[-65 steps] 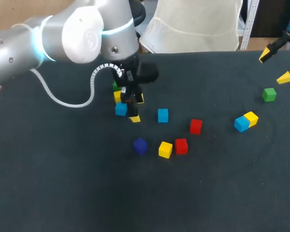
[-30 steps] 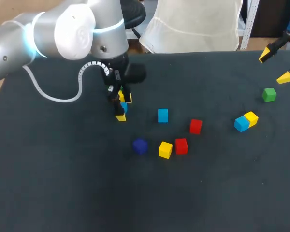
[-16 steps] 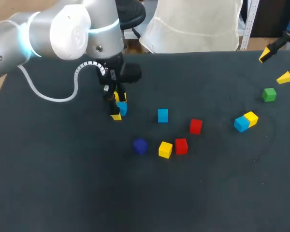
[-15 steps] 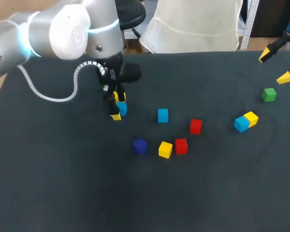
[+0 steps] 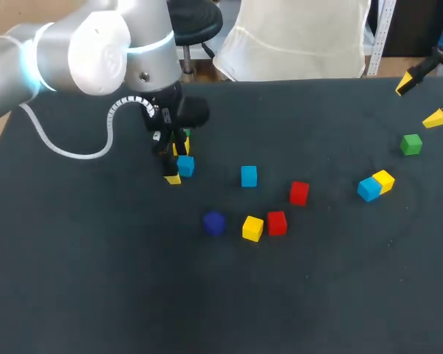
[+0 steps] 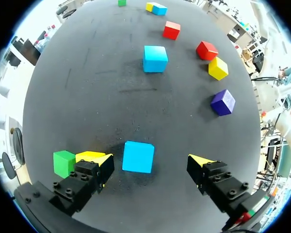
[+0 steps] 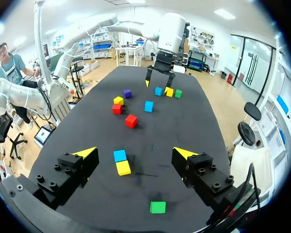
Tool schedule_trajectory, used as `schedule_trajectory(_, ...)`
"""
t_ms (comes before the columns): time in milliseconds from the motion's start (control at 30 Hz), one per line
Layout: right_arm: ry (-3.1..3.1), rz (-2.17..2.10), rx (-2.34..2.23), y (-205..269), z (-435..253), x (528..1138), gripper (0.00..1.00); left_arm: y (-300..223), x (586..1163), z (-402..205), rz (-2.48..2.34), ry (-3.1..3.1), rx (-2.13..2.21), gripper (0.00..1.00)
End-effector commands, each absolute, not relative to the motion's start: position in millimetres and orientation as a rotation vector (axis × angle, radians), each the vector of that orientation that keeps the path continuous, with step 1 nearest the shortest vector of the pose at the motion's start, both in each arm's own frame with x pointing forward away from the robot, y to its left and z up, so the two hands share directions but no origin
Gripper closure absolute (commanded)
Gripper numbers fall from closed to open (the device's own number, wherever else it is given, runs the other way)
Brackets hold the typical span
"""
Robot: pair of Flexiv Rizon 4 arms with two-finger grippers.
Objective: Place the blue cubes, place green cubes on the blue cubes, place the yellow cubes on the green cubes, then place the red cubes on the yellow cubes, and place purple cube on the red cubes.
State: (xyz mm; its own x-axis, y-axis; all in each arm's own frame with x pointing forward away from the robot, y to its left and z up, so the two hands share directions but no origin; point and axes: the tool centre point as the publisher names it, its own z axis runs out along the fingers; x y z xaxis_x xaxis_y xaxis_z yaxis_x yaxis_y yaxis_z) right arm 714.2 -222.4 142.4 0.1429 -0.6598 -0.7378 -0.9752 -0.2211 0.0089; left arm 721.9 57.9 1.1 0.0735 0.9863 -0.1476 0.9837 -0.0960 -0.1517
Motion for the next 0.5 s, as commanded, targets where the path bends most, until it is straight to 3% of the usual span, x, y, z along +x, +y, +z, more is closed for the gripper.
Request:
schedule_trajectory(33, 1.559, 0.863, -1.944, -222.4, 142.0, 713.4, 0.00, 56.0, 725.1, -1.0, 0.336, -2.095, -2.305, 0.01)
schedule_trajectory(100, 1.559, 0.863, -1.944, -222.4, 142.0, 713.4, 0.00, 54.9, 725.8, -1.3, 0.336, -2.092, -2.311, 0.09)
schedule_trajectory(167, 1.559, 0.863, -1.944, -222.4, 142.0, 713.4, 0.00, 54.0, 726.3, -1.7, 0.338, -2.090, -2.314, 0.30)
schedule_trajectory(233, 1.559, 0.863, -1.944, -222.4, 142.0, 713.4, 0.00, 53.9, 726.4, -1.8, 0.337, -2.089, -2.316, 0.60)
schedule_trajectory(267, 1.559, 0.863, -1.944, -222.4, 142.0, 713.4, 0.00, 53.9, 726.3, -1.8, 0.337, -2.089, -2.317, 0.68)
schedule_trajectory(433, 1.559, 0.863, -1.944, -222.4, 142.0, 713.4, 0.00, 53.4, 724.8, -2.4, 0.336, -2.090, -2.317, 1.00)
schedule_trajectory(500, 1.559, 0.863, -1.944, -222.4, 142.0, 713.4, 0.00, 52.9, 723.6, -2.3, 0.336, -2.091, -2.318, 1.00)
